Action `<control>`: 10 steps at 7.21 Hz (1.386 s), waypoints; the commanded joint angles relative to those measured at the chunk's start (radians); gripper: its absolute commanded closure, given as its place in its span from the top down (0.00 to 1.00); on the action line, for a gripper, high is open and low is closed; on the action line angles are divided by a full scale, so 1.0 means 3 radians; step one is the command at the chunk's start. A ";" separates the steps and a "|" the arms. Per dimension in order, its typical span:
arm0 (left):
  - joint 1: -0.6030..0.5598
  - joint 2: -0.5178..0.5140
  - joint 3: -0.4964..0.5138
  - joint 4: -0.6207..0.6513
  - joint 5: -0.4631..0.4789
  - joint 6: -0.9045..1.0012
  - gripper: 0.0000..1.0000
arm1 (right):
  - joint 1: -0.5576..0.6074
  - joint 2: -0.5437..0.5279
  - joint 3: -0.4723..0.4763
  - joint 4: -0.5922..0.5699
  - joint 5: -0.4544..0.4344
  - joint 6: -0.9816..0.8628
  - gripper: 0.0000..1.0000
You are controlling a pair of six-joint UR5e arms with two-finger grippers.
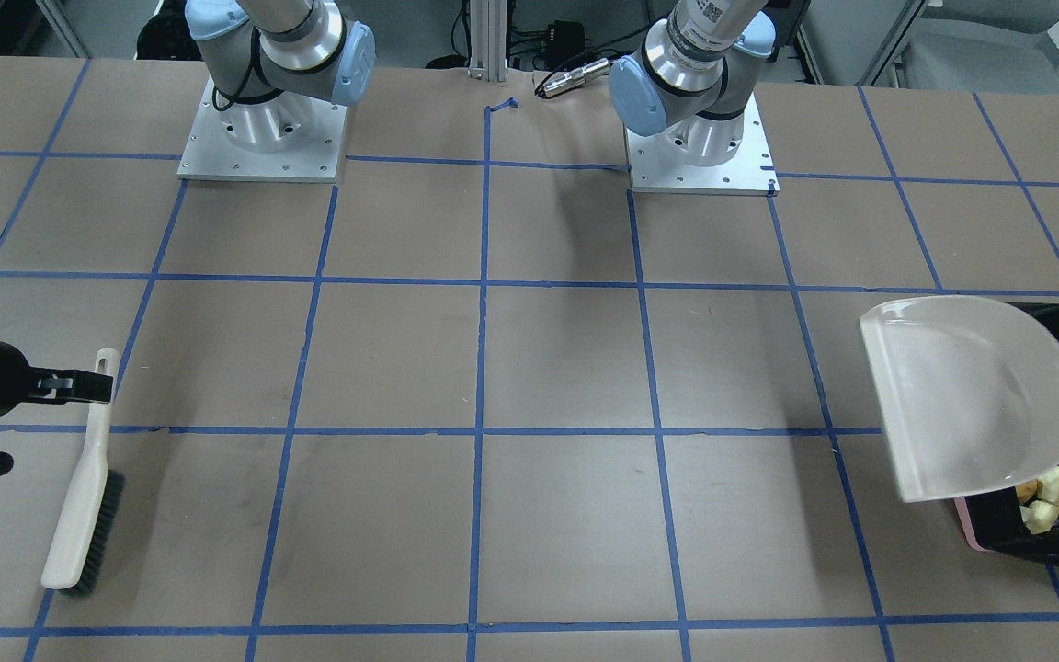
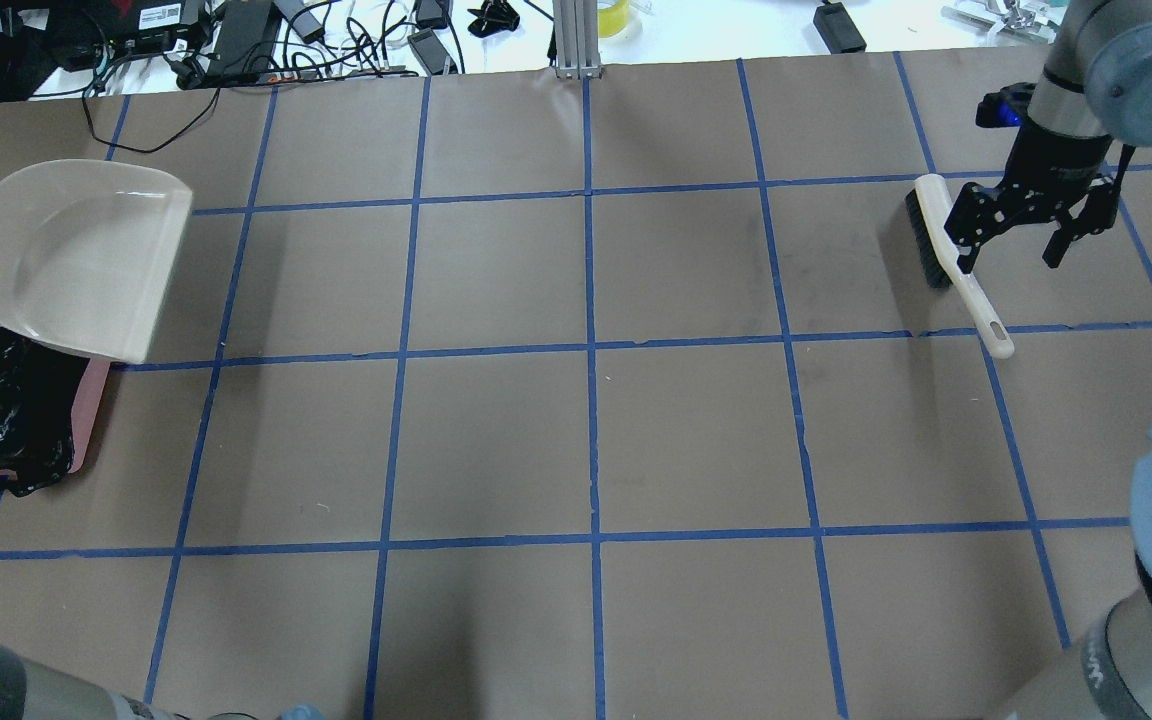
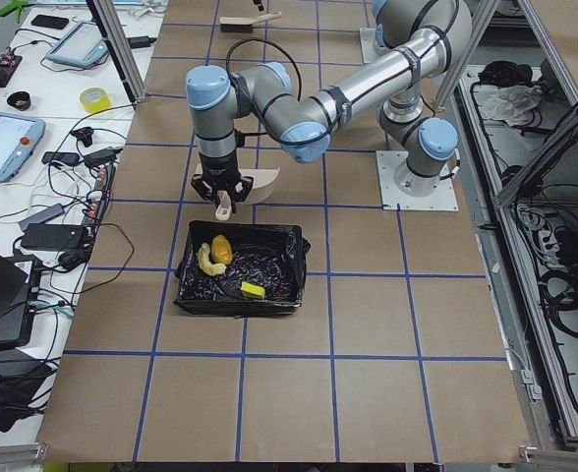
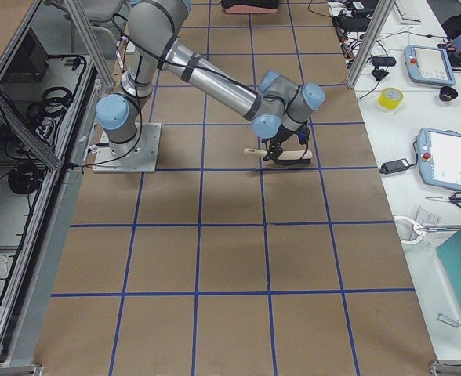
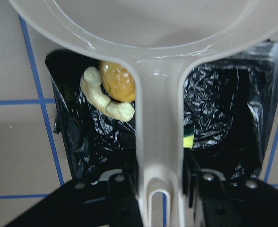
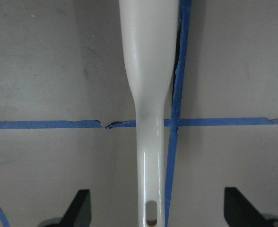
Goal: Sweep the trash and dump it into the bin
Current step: 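Set the brush down with the right gripper while the left returns the dustpan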
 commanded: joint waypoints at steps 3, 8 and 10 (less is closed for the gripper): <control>-0.0860 -0.0345 -0.0151 0.0233 -0.0185 -0.0984 0.00 | 0.0448 -0.0764 -0.0062 -0.0107 0.0345 0.0089 1.00; -0.1178 -0.0730 -0.0252 0.0921 -0.0385 -0.1118 0.00 | 0.1139 -0.0780 -0.0062 -0.0205 0.0401 0.0844 1.00; -0.1183 -0.0715 -0.0569 0.1189 -0.0395 -0.1343 0.00 | 0.1130 -0.0790 -0.0078 -0.0241 0.0335 0.0810 1.00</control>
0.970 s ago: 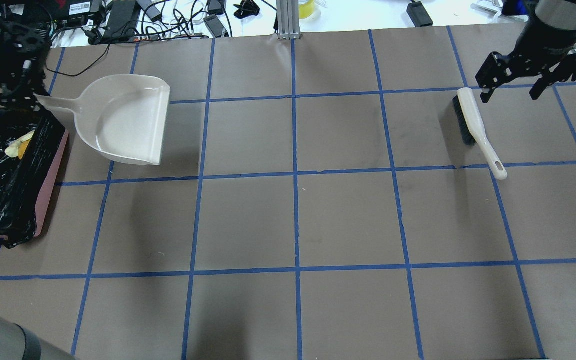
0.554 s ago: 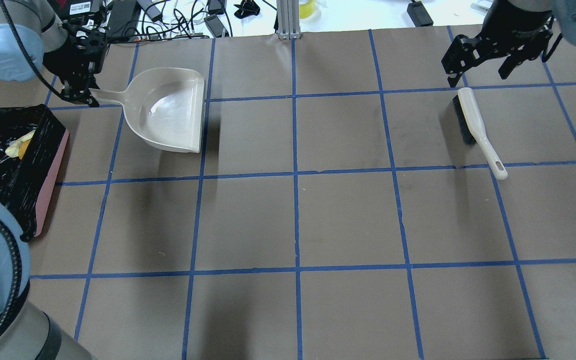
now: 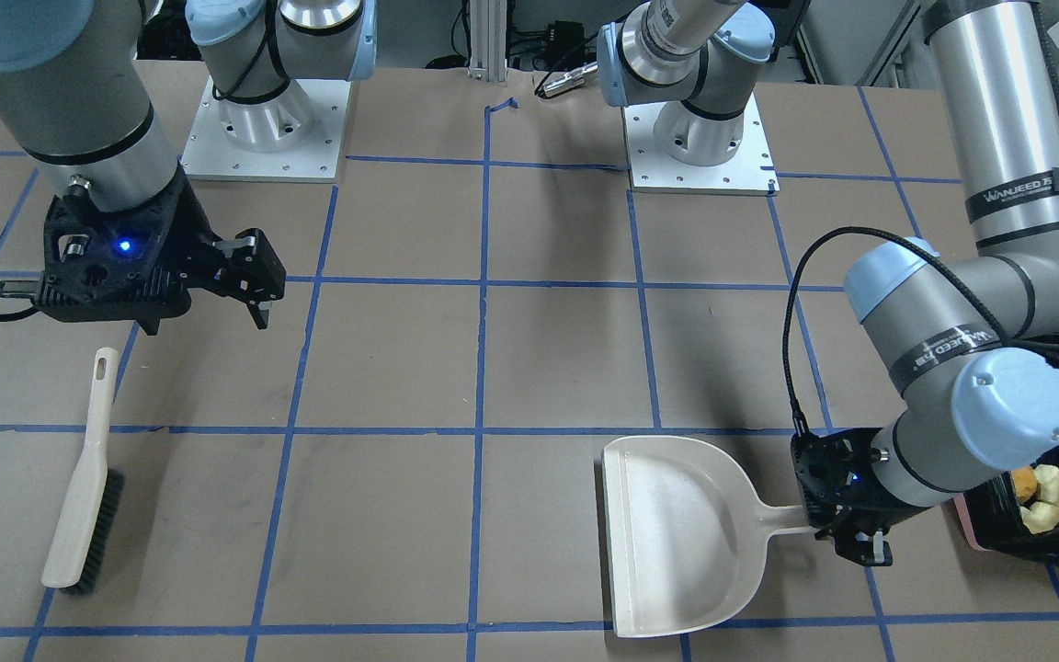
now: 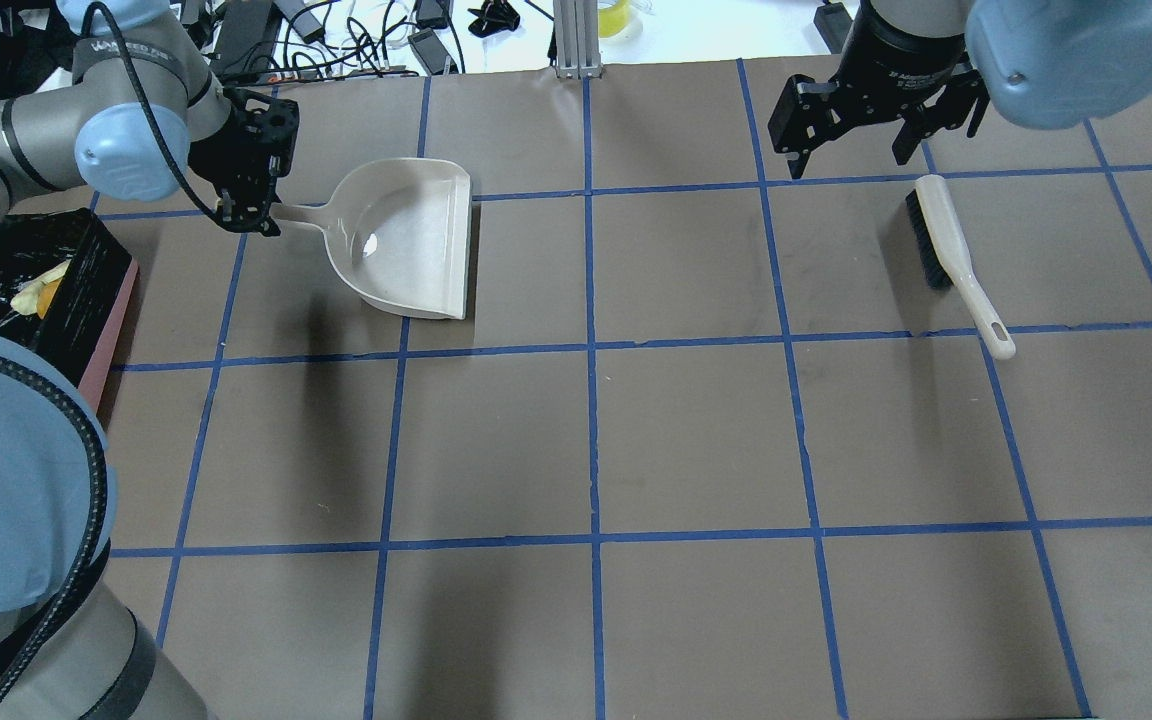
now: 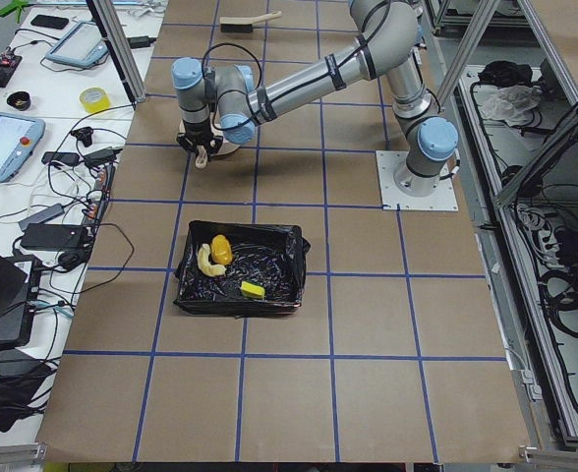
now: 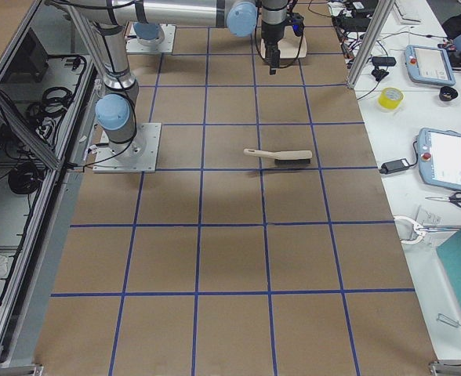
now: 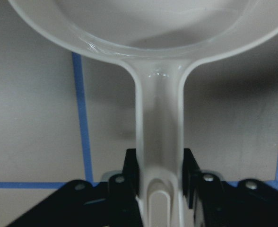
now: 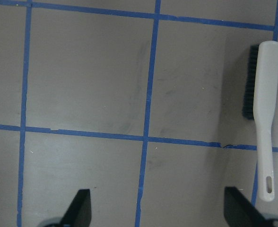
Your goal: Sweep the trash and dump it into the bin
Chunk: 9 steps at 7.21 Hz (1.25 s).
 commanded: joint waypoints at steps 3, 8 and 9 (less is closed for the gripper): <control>-0.0006 0.0023 -0.0182 0.0202 -0.0023 -0.0129 0.58 | 0.0010 -0.0190 0.0022 -0.0002 0.0035 0.0031 1.00; -0.0362 0.0721 -0.0141 -0.0788 -0.0014 -0.1152 0.79 | -0.0010 -0.0304 0.0155 -0.0012 0.0024 0.0062 1.00; -0.0627 0.0890 -0.0136 -0.0992 -0.0008 -0.1669 0.79 | -0.0015 -0.0309 0.0166 0.0008 0.0019 0.0016 1.00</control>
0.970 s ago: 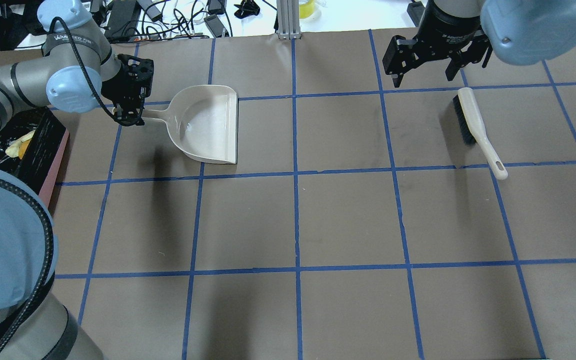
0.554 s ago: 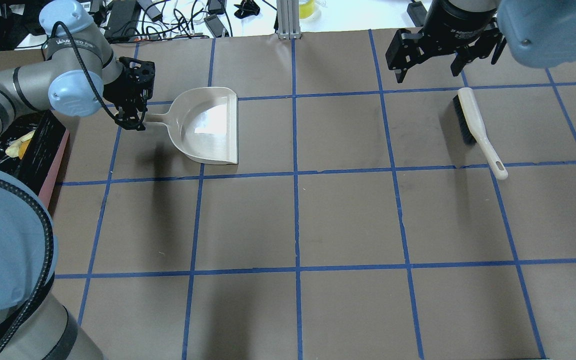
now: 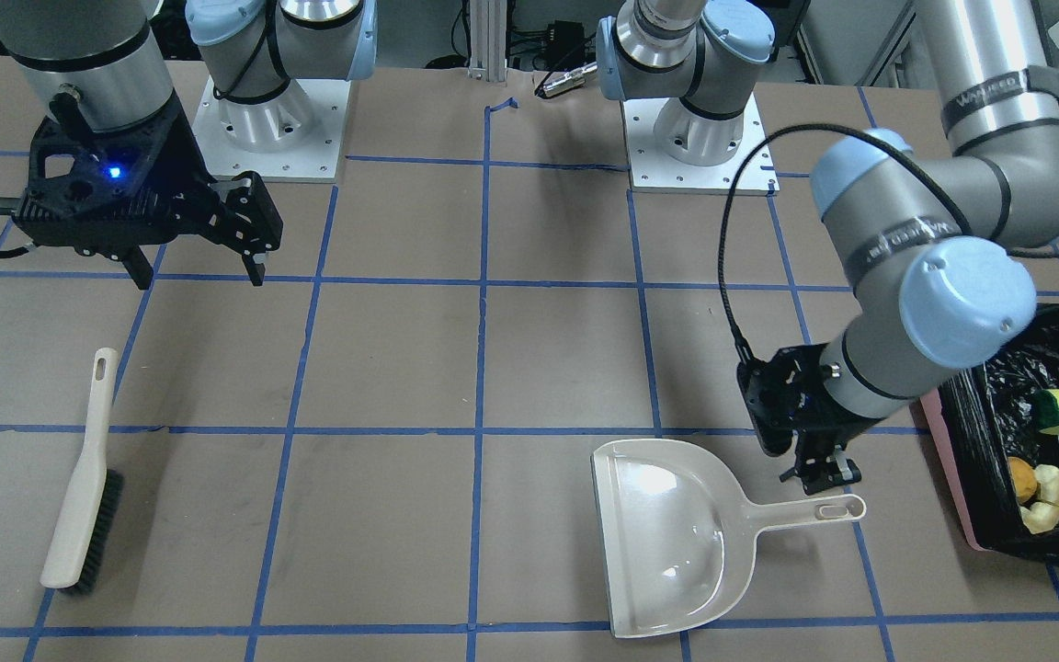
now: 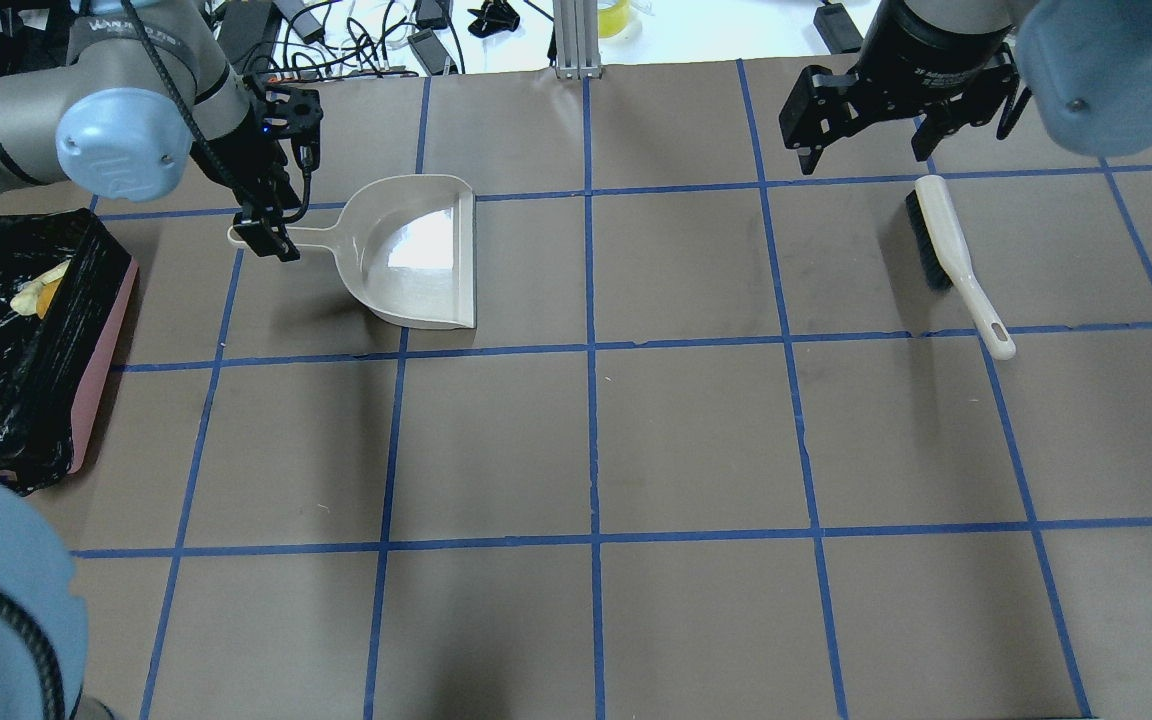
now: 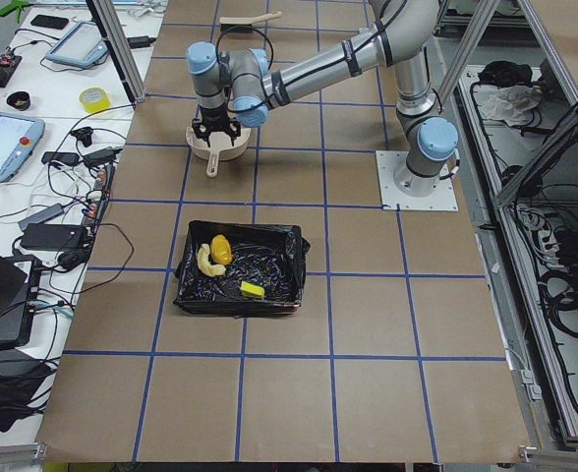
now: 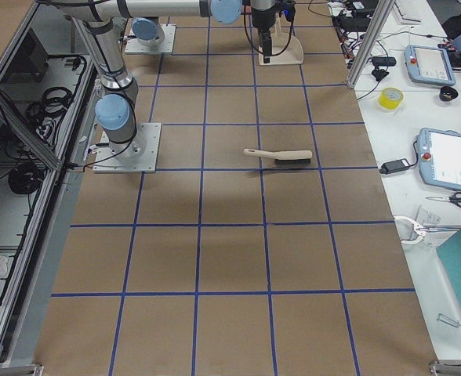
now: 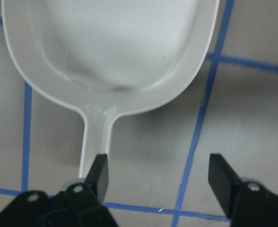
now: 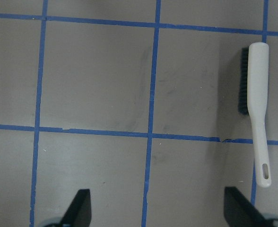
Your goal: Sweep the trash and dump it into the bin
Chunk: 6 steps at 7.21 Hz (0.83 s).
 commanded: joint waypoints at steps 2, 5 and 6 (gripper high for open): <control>-0.0498 0.0638 -0.0036 -0.0681 0.0003 -0.1560 0.79 | 0.0003 -0.0011 0.0027 0.0028 0.0004 0.0000 1.00; -0.0473 0.1201 0.0000 -0.1093 0.0044 -0.2913 0.86 | -0.0007 -0.0083 0.0042 0.0124 0.0004 0.0020 1.00; -0.0468 0.1278 -0.0005 -0.1087 0.0054 -0.3576 0.96 | -0.0002 -0.0109 0.0058 0.0135 0.0004 0.0020 1.00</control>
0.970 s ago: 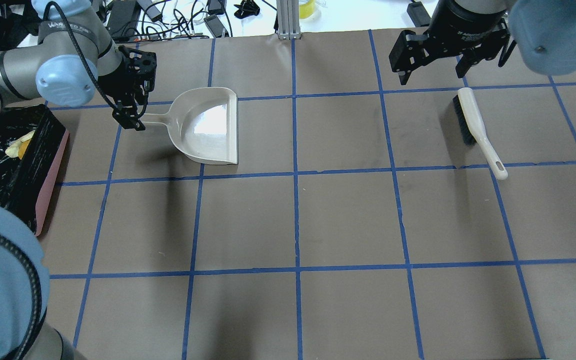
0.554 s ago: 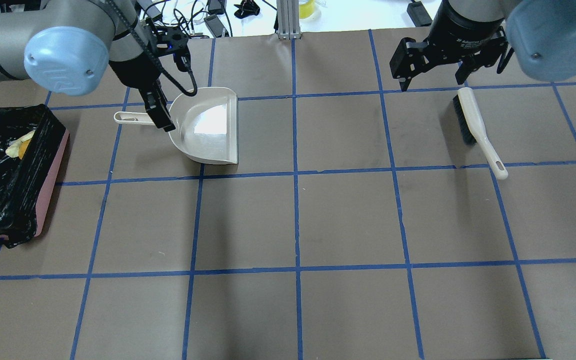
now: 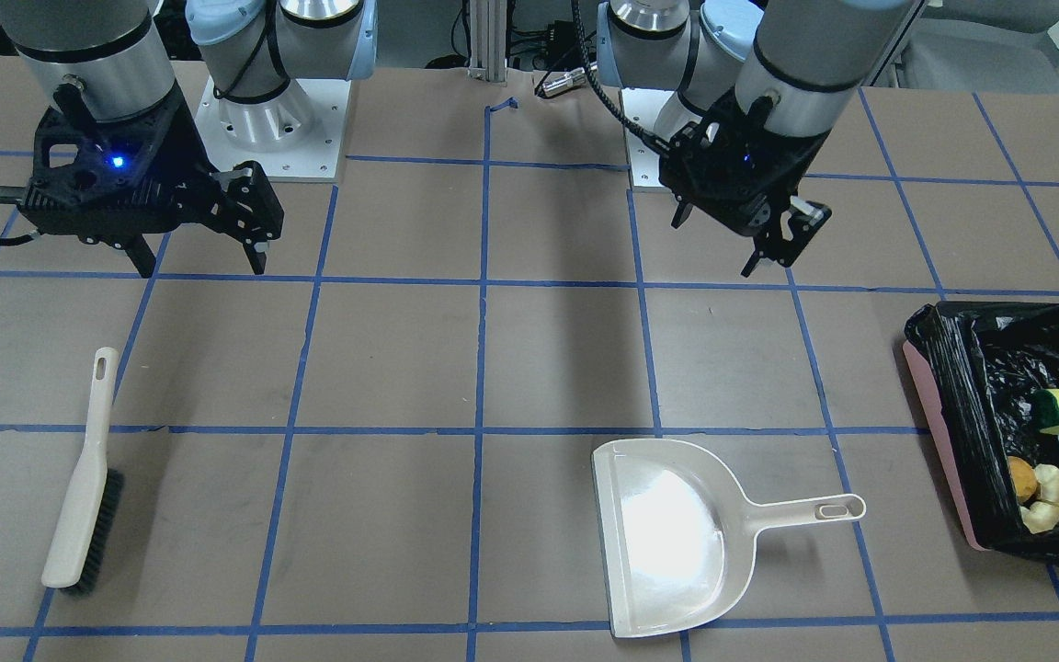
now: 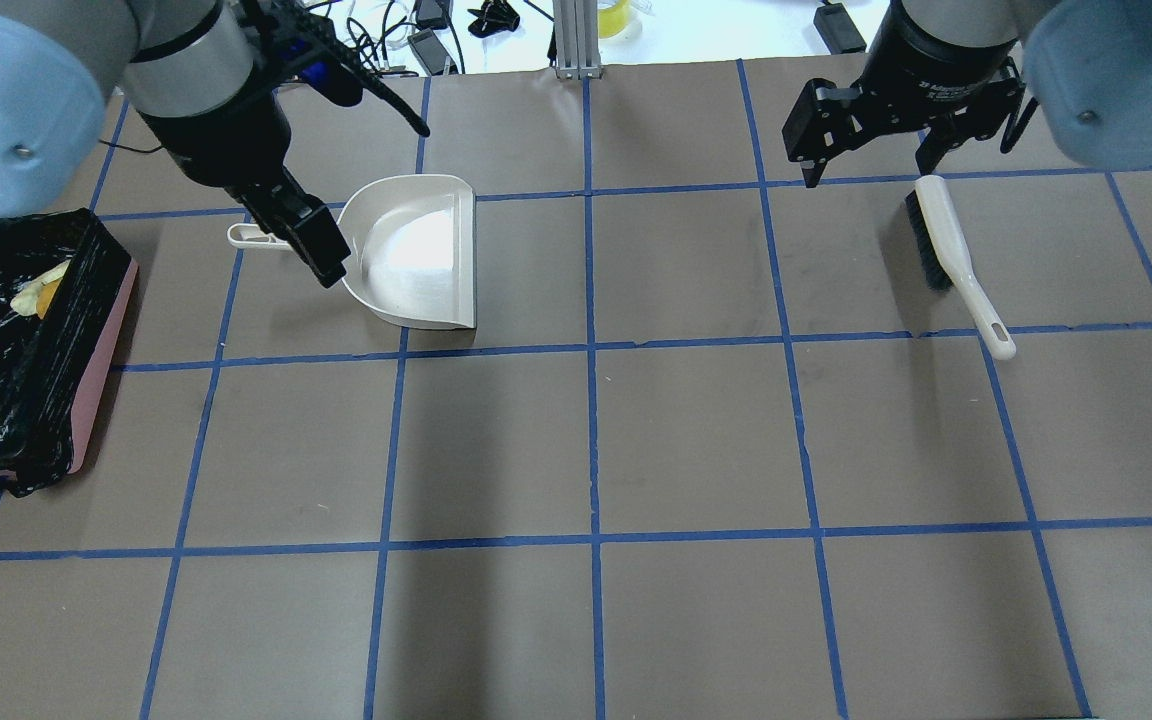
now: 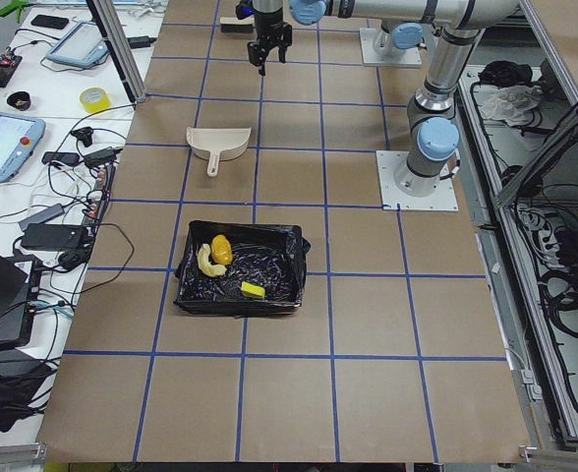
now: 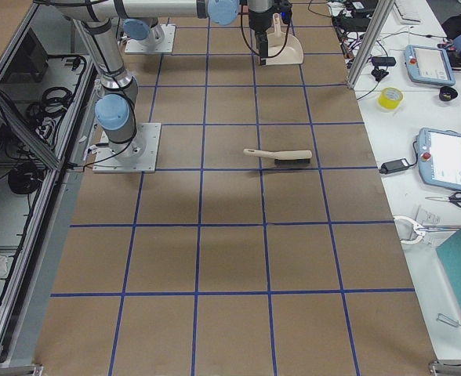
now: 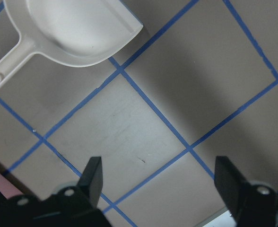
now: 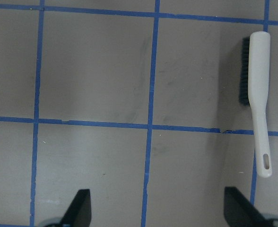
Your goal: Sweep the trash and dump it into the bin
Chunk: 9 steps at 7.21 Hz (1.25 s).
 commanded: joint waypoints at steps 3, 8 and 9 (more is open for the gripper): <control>0.0031 0.0277 -0.0003 -0.0041 0.0010 -0.1549 1.00 | 0.0007 -0.0050 0.0025 0.0032 0.0002 0.0011 1.00; 0.0103 0.0266 -0.0043 -0.0047 0.0010 -0.1674 1.00 | 0.0002 -0.0081 0.0025 0.0037 -0.0054 -0.0015 1.00; 0.0098 0.0261 -0.0043 -0.0047 0.0010 -0.1700 1.00 | 0.0007 -0.0081 0.0025 0.0037 -0.0054 -0.0020 1.00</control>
